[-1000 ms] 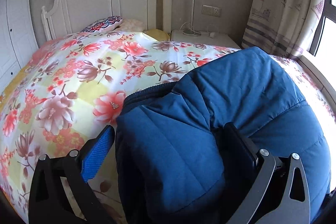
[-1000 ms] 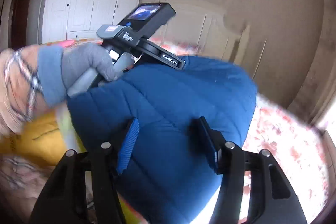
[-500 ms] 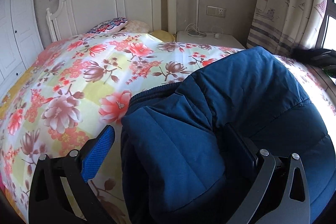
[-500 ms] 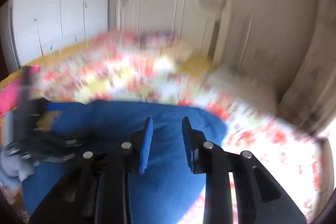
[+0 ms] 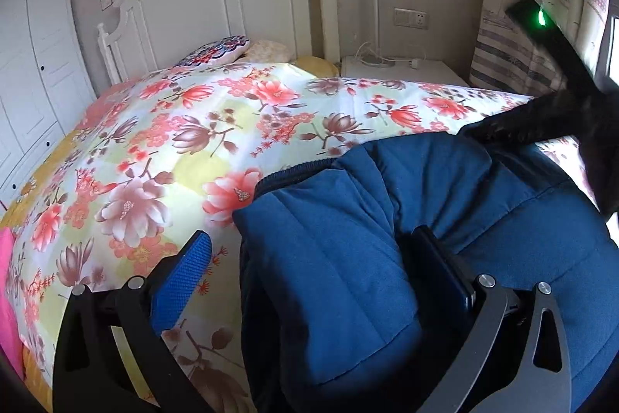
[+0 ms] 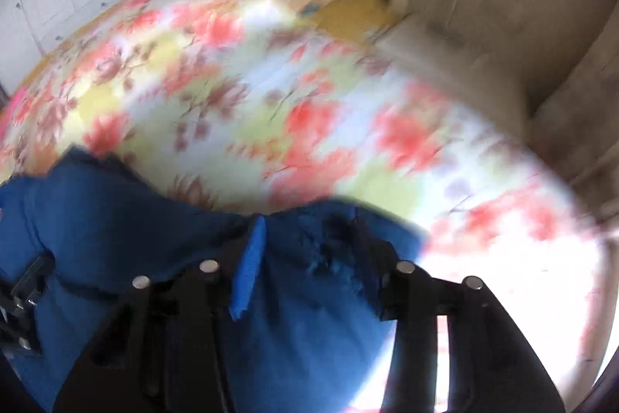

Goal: Fold large clothes

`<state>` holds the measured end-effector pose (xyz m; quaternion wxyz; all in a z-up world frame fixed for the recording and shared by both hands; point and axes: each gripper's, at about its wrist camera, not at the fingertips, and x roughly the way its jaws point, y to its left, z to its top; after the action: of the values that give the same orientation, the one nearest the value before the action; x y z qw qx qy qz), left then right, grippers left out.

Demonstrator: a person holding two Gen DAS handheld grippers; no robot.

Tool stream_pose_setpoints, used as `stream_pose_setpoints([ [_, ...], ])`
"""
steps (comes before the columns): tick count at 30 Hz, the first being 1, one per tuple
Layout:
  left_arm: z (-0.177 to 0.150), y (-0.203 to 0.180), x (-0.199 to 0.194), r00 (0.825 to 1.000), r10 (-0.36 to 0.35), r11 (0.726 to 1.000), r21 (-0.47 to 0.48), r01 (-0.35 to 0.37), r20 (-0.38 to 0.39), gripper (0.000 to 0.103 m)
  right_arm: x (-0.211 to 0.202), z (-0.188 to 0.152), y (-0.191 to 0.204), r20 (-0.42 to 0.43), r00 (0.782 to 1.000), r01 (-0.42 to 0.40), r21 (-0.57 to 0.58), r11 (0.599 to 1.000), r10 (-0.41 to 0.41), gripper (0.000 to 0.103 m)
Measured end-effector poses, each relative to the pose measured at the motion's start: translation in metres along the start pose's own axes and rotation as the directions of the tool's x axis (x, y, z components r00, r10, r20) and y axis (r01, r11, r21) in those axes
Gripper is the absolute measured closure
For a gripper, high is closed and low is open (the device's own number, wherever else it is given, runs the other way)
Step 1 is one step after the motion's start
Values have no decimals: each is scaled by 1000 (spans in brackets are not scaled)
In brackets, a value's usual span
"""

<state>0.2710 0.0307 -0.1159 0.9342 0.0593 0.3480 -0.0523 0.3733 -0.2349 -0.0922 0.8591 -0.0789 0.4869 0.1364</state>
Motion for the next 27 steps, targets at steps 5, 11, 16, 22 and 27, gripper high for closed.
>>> stream_pose_setpoints([
  [5, -1, 1, -1, 1000, -3, 1000, 2, 3, 2, 4, -11, 10, 20, -27, 992, 118, -57, 991, -120, 56],
  [11, -6, -1, -21, 998, 65, 997, 39, -65, 0, 4, -52, 23, 81, 64, 997, 45, -173, 984, -34, 55],
  [16, -31, -6, -84, 990, 135, 985, 106, -138, 31, 4, 5, 7, 102, -59, 992, 93, -251, 963, -111, 54],
  [22, -75, 12, -80, 997, 69, 997, 45, -68, -26, 4, -13, 6, 106, -4, 992, 125, -231, 965, -129, 53],
  [27, -81, 17, -77, 998, 51, 998, 22, -50, -33, 4, -88, 7, 136, 135, 991, 45, -245, 968, -12, 50],
])
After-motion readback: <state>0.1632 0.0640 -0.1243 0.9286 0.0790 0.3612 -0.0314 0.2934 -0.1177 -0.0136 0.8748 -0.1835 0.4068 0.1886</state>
